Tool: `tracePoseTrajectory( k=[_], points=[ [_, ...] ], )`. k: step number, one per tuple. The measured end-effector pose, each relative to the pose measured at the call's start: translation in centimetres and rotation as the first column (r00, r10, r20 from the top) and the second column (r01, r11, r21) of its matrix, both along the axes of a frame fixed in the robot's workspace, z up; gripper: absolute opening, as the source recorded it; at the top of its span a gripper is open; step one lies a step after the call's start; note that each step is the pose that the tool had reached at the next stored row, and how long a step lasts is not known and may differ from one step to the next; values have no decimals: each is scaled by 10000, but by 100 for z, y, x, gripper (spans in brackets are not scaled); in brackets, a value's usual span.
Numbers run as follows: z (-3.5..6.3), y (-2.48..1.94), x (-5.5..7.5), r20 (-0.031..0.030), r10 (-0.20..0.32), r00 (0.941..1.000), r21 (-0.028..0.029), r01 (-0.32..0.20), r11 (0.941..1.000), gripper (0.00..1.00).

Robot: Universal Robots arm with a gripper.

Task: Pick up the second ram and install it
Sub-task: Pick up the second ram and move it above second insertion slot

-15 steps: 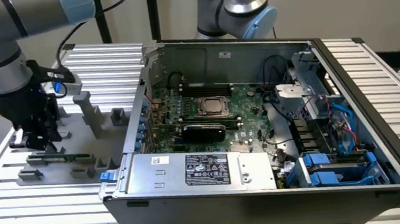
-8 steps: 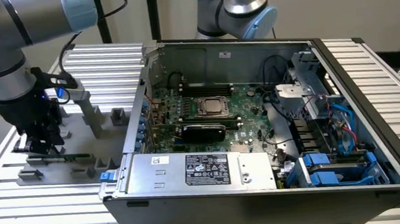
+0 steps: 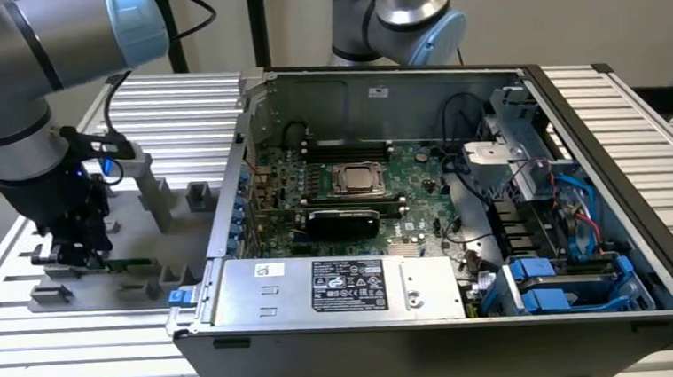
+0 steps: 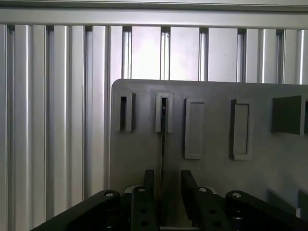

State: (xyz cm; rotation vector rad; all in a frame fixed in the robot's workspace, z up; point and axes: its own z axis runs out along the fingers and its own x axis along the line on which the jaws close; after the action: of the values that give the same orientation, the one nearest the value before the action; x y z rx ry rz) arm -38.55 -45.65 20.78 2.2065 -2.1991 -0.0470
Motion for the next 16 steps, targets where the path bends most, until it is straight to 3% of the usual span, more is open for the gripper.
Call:
tracePoseTrajectory(
  k=[6,16],
  points=[
    [-101,0,1,-1,0,10000,-1,0,10000,100],
    [-131,-1,22,-1,0,10000,-1,0,10000,100]
  ],
)
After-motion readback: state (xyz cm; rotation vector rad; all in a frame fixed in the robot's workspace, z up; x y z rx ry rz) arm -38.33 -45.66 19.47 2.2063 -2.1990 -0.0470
